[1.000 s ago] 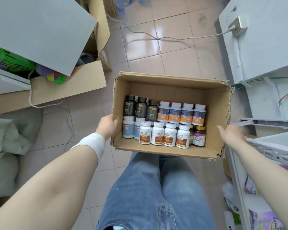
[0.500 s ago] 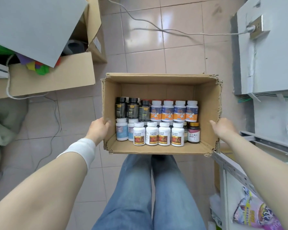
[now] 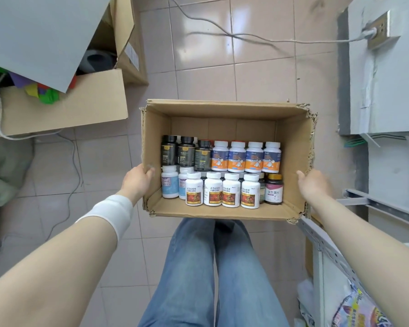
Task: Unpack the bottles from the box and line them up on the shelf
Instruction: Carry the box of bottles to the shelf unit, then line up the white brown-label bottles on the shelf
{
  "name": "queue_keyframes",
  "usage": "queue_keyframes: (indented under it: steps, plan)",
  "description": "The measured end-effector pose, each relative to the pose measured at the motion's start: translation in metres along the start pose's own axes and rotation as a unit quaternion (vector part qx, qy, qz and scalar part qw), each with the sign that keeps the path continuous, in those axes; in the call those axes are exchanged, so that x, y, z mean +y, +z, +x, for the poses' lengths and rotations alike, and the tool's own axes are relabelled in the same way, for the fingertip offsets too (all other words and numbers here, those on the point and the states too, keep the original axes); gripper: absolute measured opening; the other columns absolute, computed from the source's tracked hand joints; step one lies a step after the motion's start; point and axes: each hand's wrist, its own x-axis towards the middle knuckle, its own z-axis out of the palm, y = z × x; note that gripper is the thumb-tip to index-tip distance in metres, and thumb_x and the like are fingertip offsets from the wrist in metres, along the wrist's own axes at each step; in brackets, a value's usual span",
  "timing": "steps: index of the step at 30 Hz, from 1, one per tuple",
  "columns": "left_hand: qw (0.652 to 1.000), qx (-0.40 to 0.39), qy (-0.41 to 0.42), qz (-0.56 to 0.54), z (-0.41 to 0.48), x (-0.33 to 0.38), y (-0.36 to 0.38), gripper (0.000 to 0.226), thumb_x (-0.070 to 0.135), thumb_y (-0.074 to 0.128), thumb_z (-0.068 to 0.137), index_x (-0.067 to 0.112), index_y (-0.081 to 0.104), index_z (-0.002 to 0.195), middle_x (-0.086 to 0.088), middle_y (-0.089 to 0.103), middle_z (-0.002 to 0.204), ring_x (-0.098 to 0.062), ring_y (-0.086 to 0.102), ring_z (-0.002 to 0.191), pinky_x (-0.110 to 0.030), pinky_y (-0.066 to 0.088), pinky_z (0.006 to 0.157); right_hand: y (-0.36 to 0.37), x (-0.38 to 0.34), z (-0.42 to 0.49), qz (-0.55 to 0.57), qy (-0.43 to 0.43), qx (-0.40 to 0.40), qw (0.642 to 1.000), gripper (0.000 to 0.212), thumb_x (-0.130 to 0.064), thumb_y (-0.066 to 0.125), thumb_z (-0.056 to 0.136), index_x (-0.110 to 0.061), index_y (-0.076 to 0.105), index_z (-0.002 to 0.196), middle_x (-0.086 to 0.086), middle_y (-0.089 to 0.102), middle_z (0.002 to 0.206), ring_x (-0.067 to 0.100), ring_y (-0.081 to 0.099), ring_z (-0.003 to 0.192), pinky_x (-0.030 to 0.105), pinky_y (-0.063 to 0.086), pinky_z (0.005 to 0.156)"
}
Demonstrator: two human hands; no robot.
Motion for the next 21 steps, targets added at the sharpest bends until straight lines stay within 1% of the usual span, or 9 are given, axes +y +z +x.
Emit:
queue_keyframes:
  steps: [2, 4, 6, 8, 10, 12, 15, 18, 21]
  plan:
    - [0.997, 0.02, -0.014, -0.074, -0.008, 0.004, 0.005, 0.042, 0.027, 0.041, 0.099, 0.002, 0.046, 0.132, -0.02, 0.053, 0.132, -0.037, 0.048, 0.122, -0.038, 0.038, 0.099, 0.0, 0.001, -0.007, 0.037, 0.005, 0.01, 0.999, 0.044, -0.031, 0.041, 0.098, 0.002, 0.046, 0.127, 0.024, 0.054, 0.128, 0.041, 0.05, 0.118, 0.046, 0.042, 0.095]
    - [0.984, 0.088, -0.013, -0.153, -0.02, 0.013, 0.012, 0.051, 0.028, 0.047, 0.097, 0.006, 0.034, 0.142, -0.015, 0.04, 0.146, -0.03, 0.035, 0.137, -0.037, 0.028, 0.111, 0.0, 0.002, -0.022, 0.093, 0.004, 0.056, 0.994, 0.05, -0.03, 0.046, 0.096, -0.002, 0.036, 0.137, 0.021, 0.048, 0.137, 0.039, 0.044, 0.126, 0.046, 0.037, 0.102]
    - [0.972, 0.2, 0.054, -0.113, -0.036, 0.028, 0.019, 0.059, 0.027, 0.051, 0.095, 0.009, 0.028, 0.146, -0.012, 0.021, 0.157, -0.025, 0.015, 0.146, -0.033, 0.013, 0.119, 0.001, 0.003, -0.049, 0.093, -0.058, 0.151, 0.982, 0.055, -0.027, 0.052, 0.093, -0.003, 0.034, 0.14, 0.019, 0.042, 0.142, 0.036, 0.036, 0.13, 0.044, 0.029, 0.107]
    - [0.956, 0.233, 0.172, -0.052, -0.05, 0.047, 0.029, 0.056, 0.025, 0.055, 0.093, 0.011, 0.035, 0.144, -0.01, 0.024, 0.156, -0.023, 0.016, 0.146, -0.032, 0.013, 0.12, 0.008, 0.003, -0.075, 0.066, -0.149, 0.206, 0.965, 0.058, -0.024, 0.057, 0.09, -0.003, 0.037, 0.139, 0.018, 0.038, 0.143, 0.034, 0.034, 0.13, 0.042, 0.027, 0.108]
    - [0.949, 0.145, 0.281, -0.013, -0.056, 0.068, 0.043, 0.048, 0.024, 0.058, 0.092, 0.015, 0.046, 0.137, -0.005, 0.043, 0.146, -0.02, 0.034, 0.138, -0.031, 0.025, 0.115, 0.02, 0.003, -0.091, 0.036, -0.205, 0.17, 0.963, 0.057, -0.026, 0.058, 0.089, -0.005, 0.039, 0.138, 0.015, 0.038, 0.142, 0.031, 0.035, 0.129, 0.04, 0.03, 0.108]
    - [0.945, 0.036, 0.321, 0.042, -0.054, 0.086, 0.063, 0.042, 0.029, 0.056, 0.092, 0.019, 0.051, 0.133, 0.0, 0.055, 0.135, -0.018, 0.046, 0.128, -0.032, 0.033, 0.107, 0.038, 0.004, -0.094, 0.022, -0.206, 0.068, 0.976, 0.054, -0.03, 0.055, 0.091, -0.008, 0.04, 0.138, 0.011, 0.041, 0.14, 0.026, 0.035, 0.129, 0.037, 0.03, 0.108]
    - [0.93, -0.036, 0.323, 0.17, -0.039, 0.105, 0.089, 0.04, 0.037, 0.052, 0.093, 0.021, 0.051, 0.13, -0.001, 0.056, 0.133, -0.022, 0.048, 0.125, -0.036, 0.034, 0.104, 0.061, 0.003, -0.08, 0.017, -0.157, -0.056, 0.986, 0.057, -0.037, 0.056, 0.09, -0.008, 0.04, 0.137, 0.011, 0.044, 0.139, 0.026, 0.036, 0.13, 0.036, 0.03, 0.108]
    - [0.899, -0.084, 0.32, 0.286, -0.022, 0.117, 0.103, 0.044, 0.043, 0.051, 0.092, 0.022, 0.049, 0.131, -0.004, 0.056, 0.13, -0.026, 0.047, 0.124, -0.04, 0.036, 0.102, 0.073, -0.008, -0.062, 0.01, -0.137, -0.09, 0.987, 0.061, -0.045, 0.061, 0.084, -0.006, 0.044, 0.128, 0.012, 0.05, 0.131, 0.028, 0.046, 0.123, 0.038, 0.04, 0.097]
    - [0.886, -0.119, 0.318, 0.316, -0.012, 0.124, 0.11, 0.045, 0.047, 0.053, 0.09, 0.02, 0.052, 0.126, -0.004, 0.059, 0.126, -0.026, 0.049, 0.121, -0.039, 0.039, 0.098, 0.078, -0.019, -0.05, 0.006, -0.123, -0.106, 0.987, 0.066, -0.049, 0.065, 0.079, -0.005, 0.042, 0.123, 0.012, 0.051, 0.128, 0.029, 0.051, 0.119, 0.039, 0.045, 0.089]
